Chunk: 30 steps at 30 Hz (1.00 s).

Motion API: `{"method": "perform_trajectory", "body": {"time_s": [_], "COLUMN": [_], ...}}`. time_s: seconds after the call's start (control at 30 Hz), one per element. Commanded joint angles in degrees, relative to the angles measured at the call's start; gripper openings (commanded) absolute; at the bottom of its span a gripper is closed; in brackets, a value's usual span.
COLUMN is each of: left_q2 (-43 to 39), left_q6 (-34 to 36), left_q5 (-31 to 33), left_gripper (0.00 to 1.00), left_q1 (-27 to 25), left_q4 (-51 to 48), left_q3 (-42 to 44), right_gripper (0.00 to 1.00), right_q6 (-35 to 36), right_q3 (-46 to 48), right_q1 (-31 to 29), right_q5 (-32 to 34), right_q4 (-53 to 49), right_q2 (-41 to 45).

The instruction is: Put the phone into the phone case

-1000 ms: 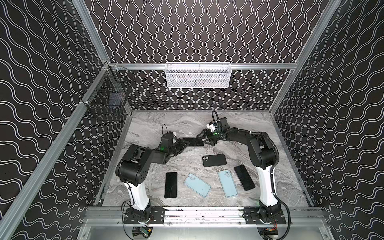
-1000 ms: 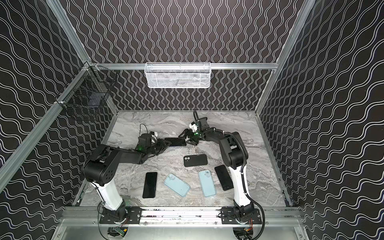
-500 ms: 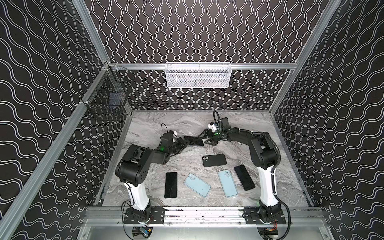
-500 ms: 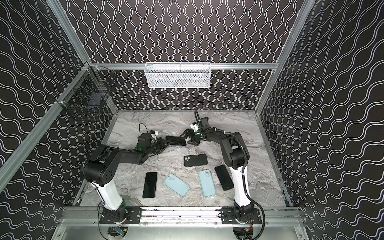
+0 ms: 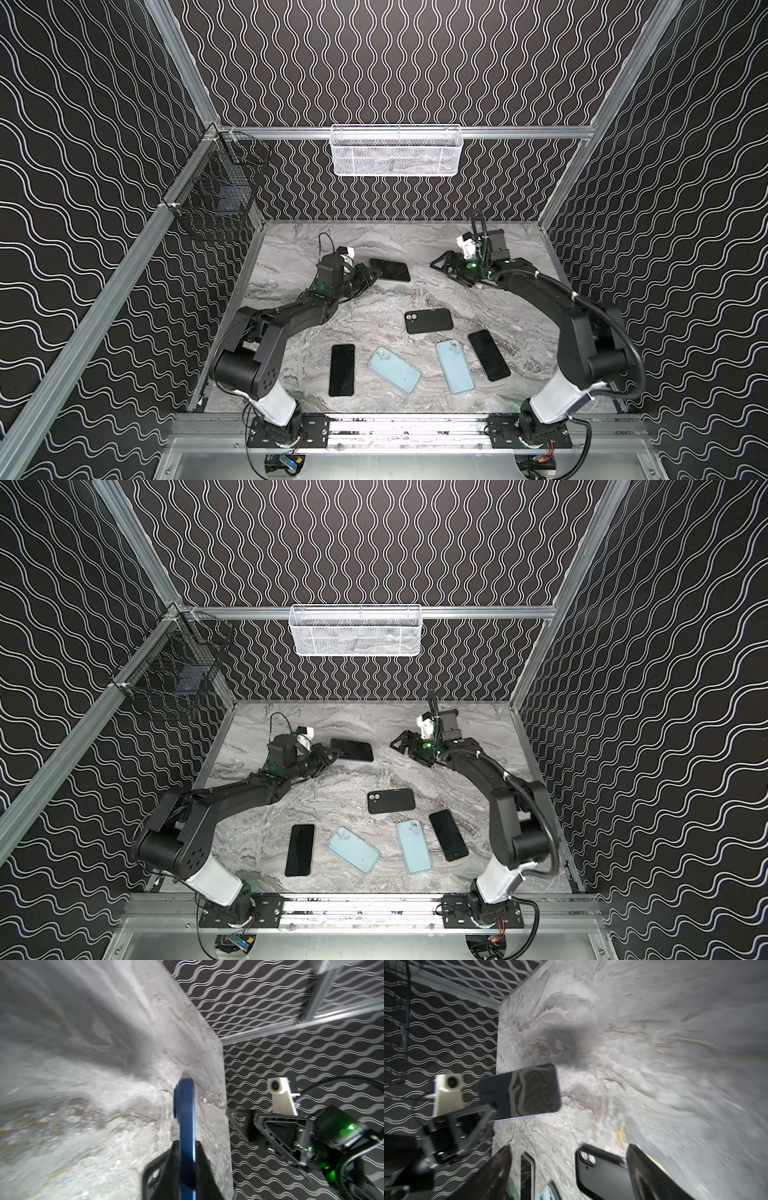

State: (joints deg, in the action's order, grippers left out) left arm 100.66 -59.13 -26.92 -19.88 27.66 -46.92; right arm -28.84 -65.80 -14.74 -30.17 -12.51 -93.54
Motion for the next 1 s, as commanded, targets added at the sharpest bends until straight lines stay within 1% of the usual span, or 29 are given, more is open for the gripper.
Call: {"method": "perform_trajectory", "body": {"time_s": [0.0,0.1,0.17,0.27,0.37,0.47,0.67,0.73,0.8,0.9,0.97], "left_q2": [-2.7,-4.9,-5.6,-6.4,-7.3,-8.7,-11.7,-12.0,-12.0,-11.5,-11.1], "left_q6": [4.1,5.8,5.5,3.0,0.3,-1.9,-4.2,-4.6,-4.8,-5.5,-6.5], "left_q5": [-2.6,-5.5,-9.8,-16.0,-20.0,-21.8,-21.8,-21.5,-21.4,-21.4,-21.1], "left_gripper": [0.0,0.0,0.0,0.0,0.0,0.0,0.0,0.0,0.0,0.0,0.0], "left_q1": [-1.0,-2.2,-2.4,-2.4,-2.4,-2.4,-2.4,-2.5,-2.7,-3.2,-3.9], "left_q4": [-4.4,-8.2,-7.6,-3.5,0.9,3.7,5.9,5.8,6.1,7.1,8.3], "left_q3": [-3.1,-5.0,-5.2,-3.6,-1.6,-0.2,-0.6,-1.0,-1.4,-1.7,-1.8], "right_gripper": [0.88,0.88,0.87,0.86,0.84,0.8,0.78,0.77,0.77,0.76,0.75], "right_q6": [2.3,1.3,0.7,-1.2,-4.3,-6.8,-13.2,-17.5,-23.6,-33.7,-38.2], "right_q3": [3.7,8.2,11.1,13.8,16.6,19.4,25.0,27.1,30.0,34.0,35.2], "right_q1": [0.4,1.5,2.8,5.0,6.5,7.5,8.3,8.3,8.3,8.3,8.2], "right_q5": [1.1,-1.9,-5.5,-12.6,-19.2,-21.9,-25.1,-26.1,-26.5,-26.6,-26.6], "right_q4": [-0.2,4.0,5.6,9.2,14.9,19.4,30.0,36.8,45.7,62.2,69.4], "right_q2": [6.4,12.5,15.8,19.6,21.9,23.2,23.2,23.0,22.7,21.1,19.3]}}
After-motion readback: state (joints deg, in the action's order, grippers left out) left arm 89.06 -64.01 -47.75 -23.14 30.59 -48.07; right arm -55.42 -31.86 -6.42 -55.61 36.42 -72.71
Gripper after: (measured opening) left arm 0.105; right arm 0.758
